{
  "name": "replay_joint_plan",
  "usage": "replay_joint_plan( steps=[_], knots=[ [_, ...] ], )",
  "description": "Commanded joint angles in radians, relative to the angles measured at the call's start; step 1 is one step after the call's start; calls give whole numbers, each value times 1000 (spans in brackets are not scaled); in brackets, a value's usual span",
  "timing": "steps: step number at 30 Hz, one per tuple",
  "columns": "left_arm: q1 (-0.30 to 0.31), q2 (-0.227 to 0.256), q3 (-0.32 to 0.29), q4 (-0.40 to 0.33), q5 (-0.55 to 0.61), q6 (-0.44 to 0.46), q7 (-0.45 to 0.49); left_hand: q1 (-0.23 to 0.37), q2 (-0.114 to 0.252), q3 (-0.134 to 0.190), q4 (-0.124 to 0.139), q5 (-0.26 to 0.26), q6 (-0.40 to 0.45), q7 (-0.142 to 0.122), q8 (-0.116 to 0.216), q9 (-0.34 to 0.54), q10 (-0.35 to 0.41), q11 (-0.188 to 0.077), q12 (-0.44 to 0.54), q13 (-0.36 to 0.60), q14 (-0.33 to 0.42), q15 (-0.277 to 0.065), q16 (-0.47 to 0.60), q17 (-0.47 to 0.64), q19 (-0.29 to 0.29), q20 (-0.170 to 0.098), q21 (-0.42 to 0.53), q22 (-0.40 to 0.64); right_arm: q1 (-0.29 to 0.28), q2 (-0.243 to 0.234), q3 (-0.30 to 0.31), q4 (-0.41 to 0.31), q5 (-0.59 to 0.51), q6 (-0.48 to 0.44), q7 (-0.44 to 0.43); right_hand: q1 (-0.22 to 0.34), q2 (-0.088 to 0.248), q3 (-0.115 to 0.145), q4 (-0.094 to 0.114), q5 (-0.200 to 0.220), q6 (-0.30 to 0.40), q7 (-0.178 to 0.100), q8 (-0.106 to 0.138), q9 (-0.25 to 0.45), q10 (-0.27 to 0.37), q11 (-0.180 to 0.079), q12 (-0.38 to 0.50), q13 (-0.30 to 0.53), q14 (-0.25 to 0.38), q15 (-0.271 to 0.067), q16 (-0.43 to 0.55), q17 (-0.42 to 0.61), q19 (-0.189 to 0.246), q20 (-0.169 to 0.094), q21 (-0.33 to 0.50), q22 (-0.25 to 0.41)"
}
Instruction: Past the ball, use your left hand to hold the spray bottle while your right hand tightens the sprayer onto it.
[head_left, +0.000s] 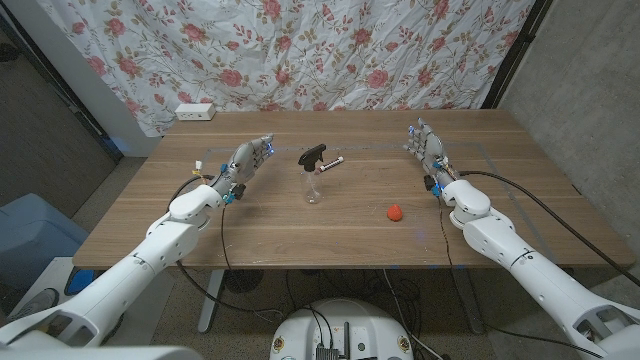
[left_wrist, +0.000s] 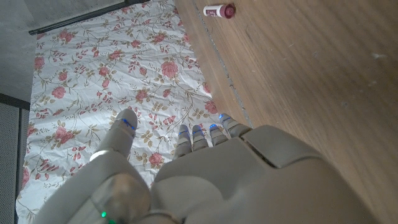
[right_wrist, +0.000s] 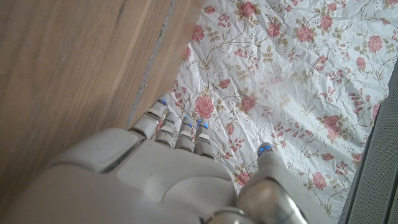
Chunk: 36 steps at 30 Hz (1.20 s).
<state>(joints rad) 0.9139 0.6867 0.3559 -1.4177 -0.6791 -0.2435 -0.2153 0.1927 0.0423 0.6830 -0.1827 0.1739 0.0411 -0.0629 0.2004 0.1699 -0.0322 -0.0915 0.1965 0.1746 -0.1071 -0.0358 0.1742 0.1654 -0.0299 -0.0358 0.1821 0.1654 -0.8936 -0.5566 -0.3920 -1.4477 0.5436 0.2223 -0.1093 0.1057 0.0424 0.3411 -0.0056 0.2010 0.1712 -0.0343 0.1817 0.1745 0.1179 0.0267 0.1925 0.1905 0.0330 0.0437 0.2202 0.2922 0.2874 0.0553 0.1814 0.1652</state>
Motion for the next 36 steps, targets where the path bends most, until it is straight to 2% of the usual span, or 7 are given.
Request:
replay_joint_plan(
  steps=[1, 12, 14, 17, 24, 27, 36],
  knots=[
    [-11, 47, 1, 22, -15, -12, -112, 16, -9, 3, -8, -1, 0, -6, 7, 5, 4, -13, -1, 4, 11, -58, 4, 2, 8, -46, 4, 1, -27, -12, 6, -41, -15, -8, -32, -11, 0, 1, -2, 5, -5, -2, 2, 4, 4, 9, 4, 3, 6, 3, -1, -1, 6, 5, 4, 3],
    [-6, 75, 3, 19, -20, -22, -173, 41, -21, 8, -10, 1, -6, 2, 6, 6, 9, -10, -2, 4, 16, -46, 5, 3, 13, -33, 3, 0, -27, -16, 6, -36, -23, 5, -22, -16, -2, -1, -3, 4, -7, -3, 3, 4, 0, 9, 2, 2, 3, 7, -4, -5, 3, 8, 3, 3],
    [-3, 79, 5, 15, -20, -24, -182, 59, -27, 12, -10, 2, 0, -8, 9, 6, 12, -21, -2, 5, 17, -55, 5, 3, 15, -44, 3, 0, -27, -15, 6, -33, -22, 7, -20, -16, -1, -1, -4, 4, -7, -3, 3, 4, -1, 10, 2, 2, 2, 7, -5, -6, 2, 8, 3, 3],
    [-1, 84, 8, 12, -17, -28, -195, 71, -32, 15, -10, 3, 3, -13, 11, 6, 13, -23, -2, 5, 16, -53, 4, 3, 14, -48, 1, 0, -25, -14, 6, -27, -23, 13, -18, -17, 0, 0, -4, 4, -8, -4, 2, 4, -3, 14, 1, 2, 1, 7, -6, -7, 0, 9, 3, 3],
    [-1, 90, 16, 19, -12, -50, -230, 93, -39, 21, -10, 6, 9, -15, 14, 6, 6, -26, -6, 5, 10, -49, 1, 3, 6, -42, -2, -1, -22, -7, 6, -10, -20, 28, -8, -16, 2, 1, -6, 4, -9, -4, 2, 4, -4, 14, 1, 2, 2, 8, -7, -11, 0, 9, 3, 3],
    [-6, 100, 24, 15, 8, -54, -237, 116, -48, 28, -10, 13, 10, -21, 14, 6, -4, -26, -10, 5, -8, -54, -3, 4, -15, -38, -9, -1, -17, -2, 3, -2, -23, 35, -5, -17, 2, 1, -7, 4, -10, -5, 2, 4, -4, 14, 1, 2, 1, 9, -7, -11, 0, 11, 3, 3],
    [-22, 129, 44, 1, 42, -49, -264, 182, -79, 41, -8, 23, -43, -19, -2, 7, -74, -16, -23, 6, -73, -29, -7, 4, -84, -41, -13, 0, -15, -2, 3, 0, -27, 41, -3, -19, 3, 1, -8, 4, -15, -6, 1, 4, -6, 12, 1, 2, 0, 13, -8, -14, -3, 14, 3, 3]
  ],
)
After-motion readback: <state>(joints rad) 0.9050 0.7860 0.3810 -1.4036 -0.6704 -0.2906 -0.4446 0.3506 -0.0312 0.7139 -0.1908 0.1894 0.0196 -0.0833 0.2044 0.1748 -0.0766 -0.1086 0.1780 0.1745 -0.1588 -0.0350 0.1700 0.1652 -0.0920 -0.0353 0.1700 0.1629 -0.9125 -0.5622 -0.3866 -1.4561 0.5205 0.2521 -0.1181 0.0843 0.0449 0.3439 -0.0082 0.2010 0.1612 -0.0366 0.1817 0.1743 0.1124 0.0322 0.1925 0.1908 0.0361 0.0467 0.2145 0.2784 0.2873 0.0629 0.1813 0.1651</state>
